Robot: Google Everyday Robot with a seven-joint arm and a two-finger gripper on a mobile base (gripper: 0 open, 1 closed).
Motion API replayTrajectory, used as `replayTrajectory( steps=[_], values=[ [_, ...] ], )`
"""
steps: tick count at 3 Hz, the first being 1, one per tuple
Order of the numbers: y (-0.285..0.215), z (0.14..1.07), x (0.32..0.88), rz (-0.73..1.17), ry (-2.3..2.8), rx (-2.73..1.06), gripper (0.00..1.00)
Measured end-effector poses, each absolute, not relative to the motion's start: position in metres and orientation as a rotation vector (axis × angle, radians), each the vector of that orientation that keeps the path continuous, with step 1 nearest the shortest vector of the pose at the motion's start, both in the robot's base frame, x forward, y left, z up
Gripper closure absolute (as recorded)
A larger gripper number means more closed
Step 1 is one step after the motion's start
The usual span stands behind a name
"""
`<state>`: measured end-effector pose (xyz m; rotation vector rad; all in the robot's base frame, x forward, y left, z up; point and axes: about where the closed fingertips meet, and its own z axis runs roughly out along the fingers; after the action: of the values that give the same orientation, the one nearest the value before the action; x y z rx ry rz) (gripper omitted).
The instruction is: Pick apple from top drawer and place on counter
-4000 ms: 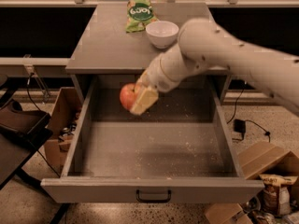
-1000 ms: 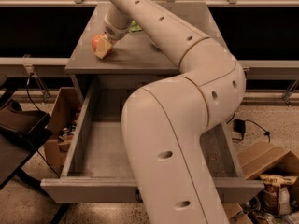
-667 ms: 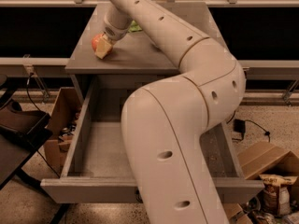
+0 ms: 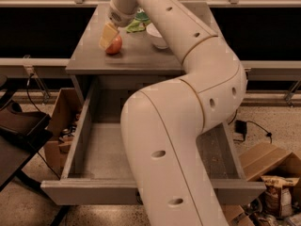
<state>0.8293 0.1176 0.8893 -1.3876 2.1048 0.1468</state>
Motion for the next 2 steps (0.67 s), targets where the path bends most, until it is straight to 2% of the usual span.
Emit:
replayTrajectory(
  steps=[1, 2],
  values=[
    [0.09, 0.945, 0.822, 0.128, 2.094, -1.327, 0.0],
    [0.067, 0.958, 0.821, 0.156, 2.103, -1.271, 0.0]
  ],
)
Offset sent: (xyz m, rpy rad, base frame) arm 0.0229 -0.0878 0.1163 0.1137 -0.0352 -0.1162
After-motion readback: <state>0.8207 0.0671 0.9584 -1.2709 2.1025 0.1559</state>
